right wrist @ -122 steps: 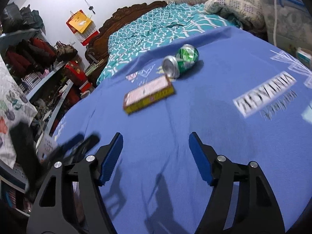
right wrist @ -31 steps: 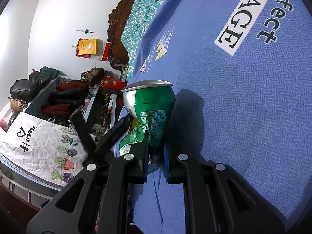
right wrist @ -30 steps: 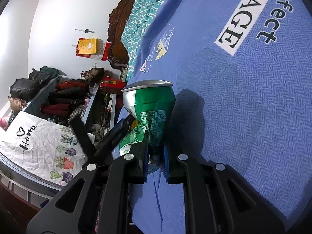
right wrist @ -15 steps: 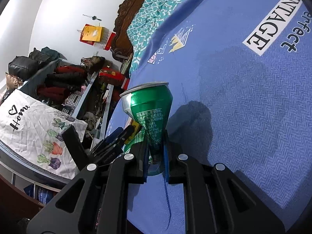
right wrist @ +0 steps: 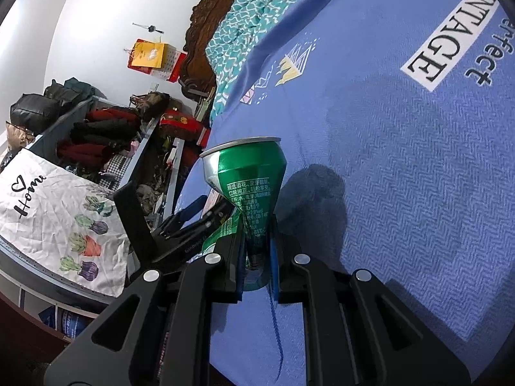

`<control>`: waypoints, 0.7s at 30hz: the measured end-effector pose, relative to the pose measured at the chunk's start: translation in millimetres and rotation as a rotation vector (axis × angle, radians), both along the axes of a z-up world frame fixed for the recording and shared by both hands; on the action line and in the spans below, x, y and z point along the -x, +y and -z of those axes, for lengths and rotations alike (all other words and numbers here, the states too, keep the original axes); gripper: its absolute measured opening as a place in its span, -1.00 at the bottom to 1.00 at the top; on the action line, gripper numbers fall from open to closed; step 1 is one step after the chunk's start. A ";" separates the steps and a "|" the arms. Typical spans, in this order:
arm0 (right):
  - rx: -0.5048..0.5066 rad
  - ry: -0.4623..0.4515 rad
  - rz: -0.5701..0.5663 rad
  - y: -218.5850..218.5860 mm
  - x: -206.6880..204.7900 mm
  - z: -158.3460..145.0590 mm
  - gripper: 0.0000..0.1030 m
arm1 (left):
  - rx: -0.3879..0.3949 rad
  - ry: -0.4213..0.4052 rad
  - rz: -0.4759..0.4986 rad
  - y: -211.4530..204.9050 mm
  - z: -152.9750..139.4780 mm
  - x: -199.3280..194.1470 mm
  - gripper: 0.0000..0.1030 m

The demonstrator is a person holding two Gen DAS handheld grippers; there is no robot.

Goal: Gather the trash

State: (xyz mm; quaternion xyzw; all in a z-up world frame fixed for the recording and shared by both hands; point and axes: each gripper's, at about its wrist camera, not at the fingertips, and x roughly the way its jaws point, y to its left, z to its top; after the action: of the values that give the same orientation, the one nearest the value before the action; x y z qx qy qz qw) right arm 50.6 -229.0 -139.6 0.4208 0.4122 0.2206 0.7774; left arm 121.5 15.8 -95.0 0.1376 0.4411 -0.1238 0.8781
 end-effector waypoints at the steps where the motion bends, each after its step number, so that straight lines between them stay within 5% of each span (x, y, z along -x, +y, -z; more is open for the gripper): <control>1: 0.005 -0.001 0.007 -0.9 -0.6 -1.3 -0.73 | 0.010 -0.002 0.002 1.0 -0.1 0.1 0.29; 21: 0.079 0.009 -0.064 19.8 23.8 -6.1 -0.73 | 0.102 0.019 0.088 9.9 -6.9 74.2 0.22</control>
State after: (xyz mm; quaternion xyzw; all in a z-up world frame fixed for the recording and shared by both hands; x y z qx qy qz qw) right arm 26.8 -209.2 -133.5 0.3774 0.4376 0.2271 0.7840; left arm 47.3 25.8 -88.1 0.1110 0.4362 -0.1859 0.8734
